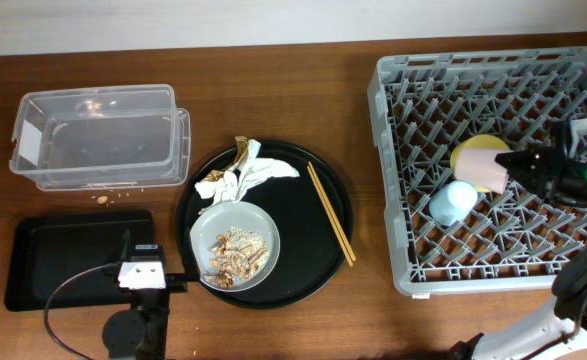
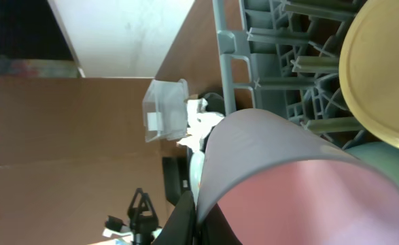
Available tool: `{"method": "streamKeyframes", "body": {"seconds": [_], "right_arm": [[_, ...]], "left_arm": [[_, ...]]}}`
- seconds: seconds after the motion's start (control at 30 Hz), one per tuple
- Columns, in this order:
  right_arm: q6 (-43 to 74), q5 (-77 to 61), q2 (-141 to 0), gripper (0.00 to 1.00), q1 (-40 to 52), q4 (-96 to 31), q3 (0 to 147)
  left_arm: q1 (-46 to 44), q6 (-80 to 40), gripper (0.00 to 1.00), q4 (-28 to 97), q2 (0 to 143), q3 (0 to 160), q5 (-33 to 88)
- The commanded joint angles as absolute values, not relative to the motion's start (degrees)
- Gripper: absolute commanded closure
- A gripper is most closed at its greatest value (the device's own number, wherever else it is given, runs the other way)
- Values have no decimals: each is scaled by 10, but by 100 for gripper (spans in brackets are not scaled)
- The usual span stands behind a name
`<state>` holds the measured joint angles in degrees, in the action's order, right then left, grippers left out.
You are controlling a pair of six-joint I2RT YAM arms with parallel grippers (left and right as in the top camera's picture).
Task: Sort waste into correct bins and load items into the dishwasher rack
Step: 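Lift the pink cup with the right gripper over the rack, then lower the pink cup into the rack beside the blue cup, release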
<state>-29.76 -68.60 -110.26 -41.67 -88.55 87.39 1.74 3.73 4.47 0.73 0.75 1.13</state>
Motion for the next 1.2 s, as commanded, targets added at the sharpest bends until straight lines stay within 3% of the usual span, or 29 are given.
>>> {"method": "streamKeyframes", "body": {"seconds": [0.0,0.4,0.63,1.17], "right_arm": [[-340,-715,-1100,96,-421,-905,874],[-357,-718,-1100,96,-422,-878,865],[-251,-719,-1111,96,-422,-765,834],[-250,-713,-1193,96,-482,-788,809]], "left_arm": [[15,48,1,46,4,5,18],[15,48,1,46,4,5,18],[15,48,1,46,4,5,18],[15,48,1,46,4,5,18]]}}
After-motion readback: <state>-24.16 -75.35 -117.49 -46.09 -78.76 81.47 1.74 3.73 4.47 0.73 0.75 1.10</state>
